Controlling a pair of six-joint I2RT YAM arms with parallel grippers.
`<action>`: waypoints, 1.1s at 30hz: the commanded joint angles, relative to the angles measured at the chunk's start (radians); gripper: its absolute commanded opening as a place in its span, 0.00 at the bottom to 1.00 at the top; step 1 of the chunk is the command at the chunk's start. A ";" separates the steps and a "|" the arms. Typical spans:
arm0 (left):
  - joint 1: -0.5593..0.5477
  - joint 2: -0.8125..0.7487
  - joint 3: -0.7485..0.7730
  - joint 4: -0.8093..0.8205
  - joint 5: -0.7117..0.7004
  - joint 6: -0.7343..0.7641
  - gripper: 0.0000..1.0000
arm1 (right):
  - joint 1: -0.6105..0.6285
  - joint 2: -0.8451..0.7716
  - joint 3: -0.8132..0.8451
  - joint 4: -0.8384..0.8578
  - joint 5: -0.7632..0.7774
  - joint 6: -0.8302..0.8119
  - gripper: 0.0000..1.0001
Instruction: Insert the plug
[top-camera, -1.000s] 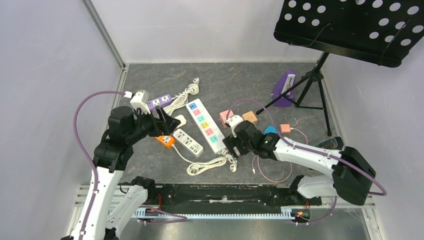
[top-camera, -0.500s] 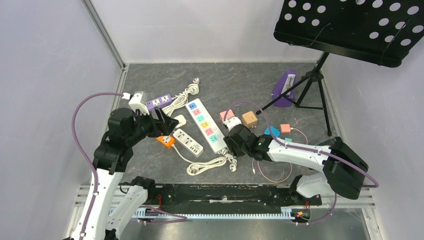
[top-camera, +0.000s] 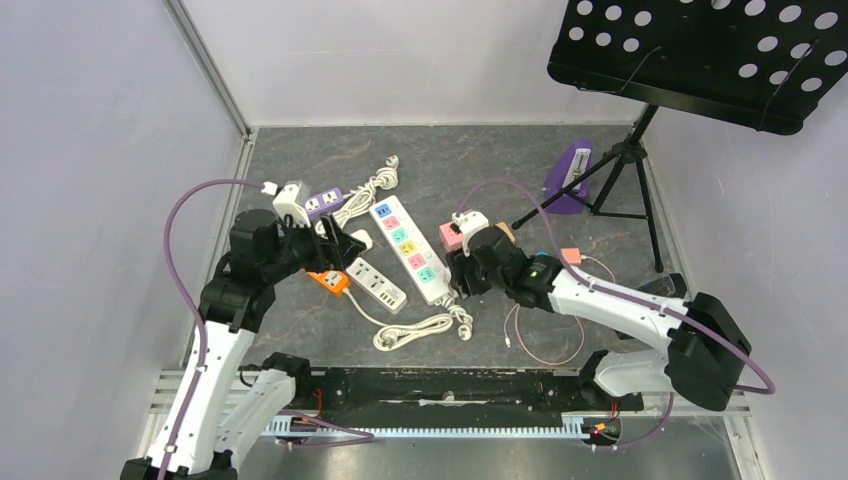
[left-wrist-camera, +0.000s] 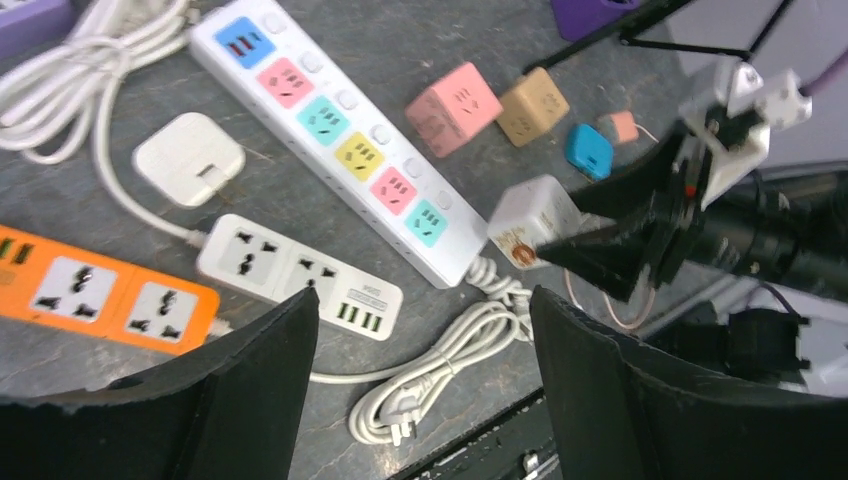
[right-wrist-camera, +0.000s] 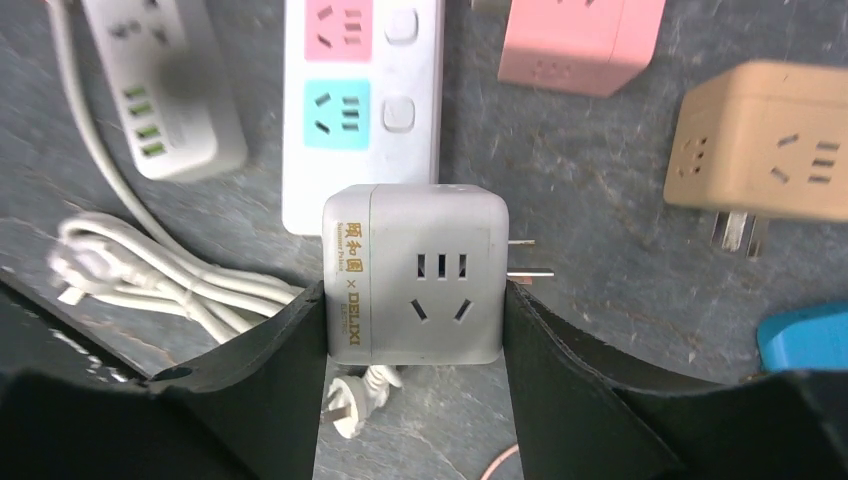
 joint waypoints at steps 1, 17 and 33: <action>-0.013 -0.030 -0.057 0.180 0.170 0.033 0.80 | -0.082 -0.080 0.054 0.084 -0.191 0.019 0.31; -0.364 -0.030 -0.160 0.367 0.034 0.364 0.83 | -0.237 -0.148 -0.105 0.500 -0.727 0.463 0.31; -0.566 0.119 -0.144 0.477 -0.033 0.647 0.84 | -0.238 -0.179 -0.120 0.590 -0.787 0.658 0.33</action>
